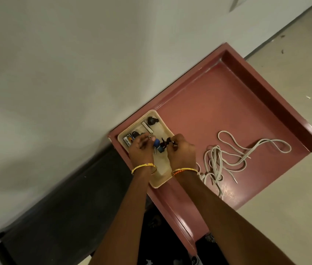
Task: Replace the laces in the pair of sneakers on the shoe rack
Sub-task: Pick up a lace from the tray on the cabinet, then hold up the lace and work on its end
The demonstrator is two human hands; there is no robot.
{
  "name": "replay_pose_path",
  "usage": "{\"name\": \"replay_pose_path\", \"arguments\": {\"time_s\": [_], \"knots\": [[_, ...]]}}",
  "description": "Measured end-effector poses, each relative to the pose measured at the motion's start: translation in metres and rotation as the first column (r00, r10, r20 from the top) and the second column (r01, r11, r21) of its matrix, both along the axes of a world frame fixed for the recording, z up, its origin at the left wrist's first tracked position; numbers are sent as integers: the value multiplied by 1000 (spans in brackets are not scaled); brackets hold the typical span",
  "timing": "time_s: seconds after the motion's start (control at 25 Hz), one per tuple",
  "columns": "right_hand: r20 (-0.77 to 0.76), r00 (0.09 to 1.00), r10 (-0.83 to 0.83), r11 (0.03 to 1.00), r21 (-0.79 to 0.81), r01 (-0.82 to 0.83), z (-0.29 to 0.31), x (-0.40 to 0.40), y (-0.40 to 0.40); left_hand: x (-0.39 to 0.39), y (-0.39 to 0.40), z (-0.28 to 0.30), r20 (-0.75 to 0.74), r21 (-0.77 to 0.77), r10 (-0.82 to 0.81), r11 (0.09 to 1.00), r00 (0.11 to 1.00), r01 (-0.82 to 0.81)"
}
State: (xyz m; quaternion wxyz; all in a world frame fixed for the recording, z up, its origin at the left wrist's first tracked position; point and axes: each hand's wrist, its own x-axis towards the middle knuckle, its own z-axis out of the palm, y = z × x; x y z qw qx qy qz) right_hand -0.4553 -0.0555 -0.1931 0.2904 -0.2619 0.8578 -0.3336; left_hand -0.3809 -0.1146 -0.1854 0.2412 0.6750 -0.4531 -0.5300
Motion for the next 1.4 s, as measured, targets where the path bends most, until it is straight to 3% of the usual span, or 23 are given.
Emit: {"name": "replay_pose_path", "arguments": {"time_s": [0.2, 0.4, 0.56, 0.68, 0.76, 0.88, 0.96, 1.08, 1.2, 1.4], "knots": [[-12, 988, -151, 986, 66, 151, -4, 13, -4, 8, -11, -4, 137, -76, -258, 960, 956, 270], [72, 937, -341, 939, 79, 336, -1, 24, -14, 15, -5, -3, 183, -96, -191, 973, 964, 211], [167, 859, -484, 875, 65, 481, 0, 26, -28, 10, 0, -3, 307, -110, -149, 976, 940, 190], [327, 844, -424, 894, 6, 447, 4, 24, -28, 7, 3, 2, 321, -18, -188, 979, 928, 205], [354, 858, -372, 908, -53, 416, 14, 18, -16, 10, 4, 7, 294, 16, -190, 981, 937, 194], [104, 929, -356, 930, -57, 363, 32, -4, 27, 21, 14, 18, 289, -31, -218, 971, 932, 237], [-70, 949, -308, 947, 70, 313, 38, -18, 70, 34, 29, 23, 306, -112, -274, 941, 912, 321], [-10, 998, -70, 944, 324, 69, 27, -14, 120, 52, 62, 28, 307, -146, -336, 908, 890, 393], [20, 990, 142, 862, 490, -134, 3, 13, 138, 65, 96, 25, 319, -91, -383, 898, 867, 430], [-89, 996, 23, 962, 274, 2, -22, 31, 136, 78, 122, 12, 339, -103, -486, 832, 806, 545]]}}
